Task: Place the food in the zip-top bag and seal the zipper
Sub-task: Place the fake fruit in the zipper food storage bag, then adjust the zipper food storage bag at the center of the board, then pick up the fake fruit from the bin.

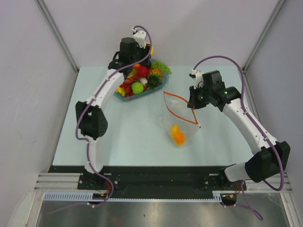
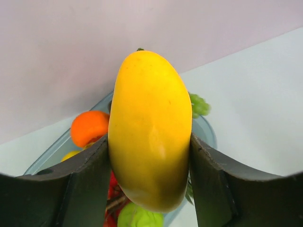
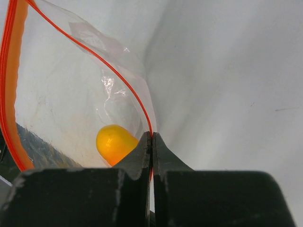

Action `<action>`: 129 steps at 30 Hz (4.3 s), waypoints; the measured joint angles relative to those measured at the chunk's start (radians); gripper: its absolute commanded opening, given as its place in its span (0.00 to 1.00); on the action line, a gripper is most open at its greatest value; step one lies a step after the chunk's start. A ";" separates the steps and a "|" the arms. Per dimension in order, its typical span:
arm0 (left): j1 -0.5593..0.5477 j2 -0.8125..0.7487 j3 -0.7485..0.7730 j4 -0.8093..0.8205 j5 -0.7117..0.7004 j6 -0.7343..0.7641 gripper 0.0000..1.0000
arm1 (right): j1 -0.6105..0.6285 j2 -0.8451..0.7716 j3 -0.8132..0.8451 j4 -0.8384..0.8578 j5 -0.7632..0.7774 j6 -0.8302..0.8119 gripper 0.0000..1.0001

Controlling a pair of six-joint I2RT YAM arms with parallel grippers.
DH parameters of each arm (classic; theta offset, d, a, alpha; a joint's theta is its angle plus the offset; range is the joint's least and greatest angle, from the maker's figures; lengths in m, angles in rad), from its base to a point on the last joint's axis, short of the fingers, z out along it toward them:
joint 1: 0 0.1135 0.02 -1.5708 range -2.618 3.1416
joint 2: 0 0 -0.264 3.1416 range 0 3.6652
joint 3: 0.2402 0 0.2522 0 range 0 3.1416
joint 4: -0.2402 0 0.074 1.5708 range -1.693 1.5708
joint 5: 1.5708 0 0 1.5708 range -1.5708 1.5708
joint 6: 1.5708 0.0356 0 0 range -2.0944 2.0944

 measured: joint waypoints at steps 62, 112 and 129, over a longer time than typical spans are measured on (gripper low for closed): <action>-0.325 -1.113 -1.011 -0.404 0.671 0.813 0.91 | 0.186 0.057 0.106 -0.026 -0.249 -0.007 0.00; -0.501 -0.948 -1.022 -0.481 0.552 0.731 0.93 | 0.235 0.106 0.201 -0.181 -0.171 -0.188 0.00; -0.065 -0.490 -0.601 0.120 0.359 0.116 0.99 | 0.162 0.029 0.087 -0.161 -0.155 -0.157 0.00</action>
